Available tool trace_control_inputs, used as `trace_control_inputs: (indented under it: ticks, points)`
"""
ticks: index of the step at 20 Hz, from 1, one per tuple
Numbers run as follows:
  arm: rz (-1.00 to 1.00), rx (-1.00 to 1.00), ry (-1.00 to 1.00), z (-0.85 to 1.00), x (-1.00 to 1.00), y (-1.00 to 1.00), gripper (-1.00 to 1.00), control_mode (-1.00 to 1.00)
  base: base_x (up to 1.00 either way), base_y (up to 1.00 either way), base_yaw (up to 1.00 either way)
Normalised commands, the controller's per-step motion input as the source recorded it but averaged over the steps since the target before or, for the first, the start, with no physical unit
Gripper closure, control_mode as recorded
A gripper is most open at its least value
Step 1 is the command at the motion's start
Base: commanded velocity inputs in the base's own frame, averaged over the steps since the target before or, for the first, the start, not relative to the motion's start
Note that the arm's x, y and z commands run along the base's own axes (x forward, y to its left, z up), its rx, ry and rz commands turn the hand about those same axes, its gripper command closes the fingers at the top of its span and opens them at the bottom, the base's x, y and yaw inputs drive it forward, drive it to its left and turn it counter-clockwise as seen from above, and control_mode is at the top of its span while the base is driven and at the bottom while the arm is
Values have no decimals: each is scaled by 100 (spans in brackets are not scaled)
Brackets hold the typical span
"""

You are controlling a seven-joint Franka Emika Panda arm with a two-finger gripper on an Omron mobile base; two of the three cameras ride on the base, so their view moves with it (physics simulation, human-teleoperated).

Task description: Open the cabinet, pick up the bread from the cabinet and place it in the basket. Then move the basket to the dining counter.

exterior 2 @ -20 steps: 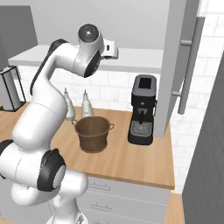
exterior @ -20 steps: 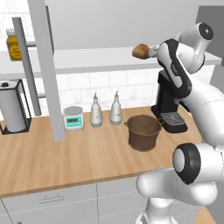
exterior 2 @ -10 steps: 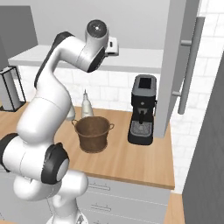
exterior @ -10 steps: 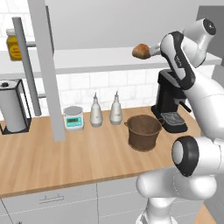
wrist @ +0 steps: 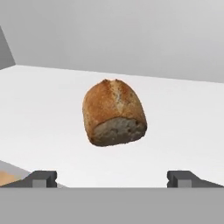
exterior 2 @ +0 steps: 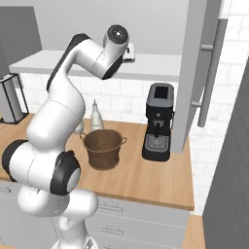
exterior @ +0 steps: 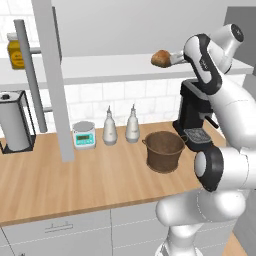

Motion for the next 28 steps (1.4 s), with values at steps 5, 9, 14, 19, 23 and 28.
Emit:
trace_control_inputs:
  ticks: [5, 9, 14, 19, 23, 28]
  points:
    - [2, 0, 0, 0, 28, 11, -100, -100, 0, 0, 0]
    - [1, 0, 0, 0, 28, 24, -100, -100, 0, 0, 0]
    - [2, 0, 0, 0, 33, 11, -100, -100, 0, 0, 0]
    - [5, 0, 0, 0, 20, 0, -100, -100, 0, 0, 0]
    - [5, 0, 0, 0, 10, 0, -100, -100, 0, 0, 0]
    - [5, -2, 0, 0, 7, 0, -100, -100, 0, 0, 0]
